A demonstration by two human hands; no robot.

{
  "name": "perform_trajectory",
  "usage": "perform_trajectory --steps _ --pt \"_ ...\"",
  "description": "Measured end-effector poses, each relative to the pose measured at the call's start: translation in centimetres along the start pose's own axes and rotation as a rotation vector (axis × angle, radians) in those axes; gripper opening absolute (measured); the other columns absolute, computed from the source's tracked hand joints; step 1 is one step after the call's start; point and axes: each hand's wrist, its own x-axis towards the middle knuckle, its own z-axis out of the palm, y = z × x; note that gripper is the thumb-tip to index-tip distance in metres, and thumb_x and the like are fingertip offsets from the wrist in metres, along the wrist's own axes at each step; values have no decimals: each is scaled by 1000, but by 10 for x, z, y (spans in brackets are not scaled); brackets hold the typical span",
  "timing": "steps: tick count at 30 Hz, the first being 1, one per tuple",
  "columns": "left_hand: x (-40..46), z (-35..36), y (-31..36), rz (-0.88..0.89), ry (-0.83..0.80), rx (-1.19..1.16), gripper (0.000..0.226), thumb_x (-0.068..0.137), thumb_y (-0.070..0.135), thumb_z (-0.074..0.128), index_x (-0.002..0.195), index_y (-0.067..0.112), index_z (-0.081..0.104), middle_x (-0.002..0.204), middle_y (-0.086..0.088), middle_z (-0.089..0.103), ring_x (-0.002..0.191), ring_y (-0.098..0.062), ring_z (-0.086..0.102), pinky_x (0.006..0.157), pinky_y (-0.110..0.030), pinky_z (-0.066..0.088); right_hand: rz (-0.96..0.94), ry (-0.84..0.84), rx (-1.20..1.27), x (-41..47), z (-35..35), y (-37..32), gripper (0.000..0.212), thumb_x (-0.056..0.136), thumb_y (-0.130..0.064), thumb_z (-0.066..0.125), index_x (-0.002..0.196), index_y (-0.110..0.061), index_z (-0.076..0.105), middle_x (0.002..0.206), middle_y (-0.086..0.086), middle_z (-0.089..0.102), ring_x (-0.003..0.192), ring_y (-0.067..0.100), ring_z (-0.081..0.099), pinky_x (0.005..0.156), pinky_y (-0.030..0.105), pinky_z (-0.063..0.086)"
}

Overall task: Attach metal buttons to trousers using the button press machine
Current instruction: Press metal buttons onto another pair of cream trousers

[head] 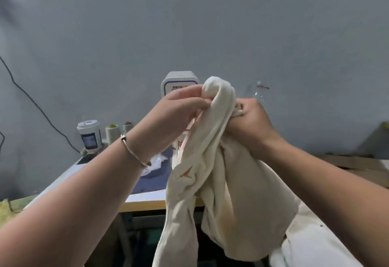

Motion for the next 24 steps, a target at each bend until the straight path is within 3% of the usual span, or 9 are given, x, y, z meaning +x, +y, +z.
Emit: perform_trajectory --steps 4,7,10,12,13,16,18,21,24 --pt "-34 6 -38 125 5 290 105 65 74 72 149 58 11 156 12 30 143 -2 30 112 -34 33 89 220 23 0 -15 -3 22 62 -11 54 51 -18 37 59 1 34 58 13 32 54 30 24" --pt "-62 45 -98 225 -118 555 134 65 45 86 153 42 -14 160 25 7 147 1 19 118 -22 23 130 354 -10 1 -41 -13 18 55 -18 44 43 -21 31 51 -7 30 54 12 30 52 28 21" --pt "-65 74 -133 119 -63 547 96 68 19 66 149 45 22 126 40 47 117 -3 55 92 -13 45 126 468 -60 -4 -80 -21 21 54 -17 46 40 -20 31 48 -10 30 53 12 30 50 26 21" --pt "-51 80 -140 63 -78 585 54 64 19 54 106 53 57 91 31 63 97 -10 65 80 -28 52 100 511 -113 -13 -110 -25 22 55 -13 48 42 -20 31 47 -11 29 49 11 29 47 23 20" --pt "-42 82 -139 50 -106 574 43 64 19 51 93 49 60 87 27 66 92 -7 65 79 -31 53 92 517 -160 -18 -127 -26 23 56 -10 50 45 -20 34 50 -8 30 49 11 29 47 22 20" --pt "-17 89 -127 130 -210 467 24 79 33 54 101 29 63 95 13 68 94 -14 64 85 -46 53 127 534 -319 -26 -194 -28 8 67 -3 62 67 -2 54 67 4 42 61 13 42 54 28 33" --pt "0 90 -114 238 -194 458 36 80 55 56 96 22 60 83 6 64 82 -23 62 77 -49 50 165 522 -535 -30 -241 -33 21 70 -9 70 77 7 58 72 6 50 67 14 48 60 30 39" --pt "25 92 -96 235 -184 425 50 65 64 70 89 21 62 75 -7 63 72 -36 58 71 -49 50 195 419 -1141 -39 -287 -38 30 71 -37 77 74 -10 63 64 -1 58 70 24 59 57 28 38" --pt "44 107 -95 267 -54 577 15 78 43 74 88 34 67 66 4 65 63 -26 59 62 -39 50 165 348 -1674 -58 -309 -33 32 77 -37 65 64 -13 48 64 2 53 77 33 62 50 24 22"
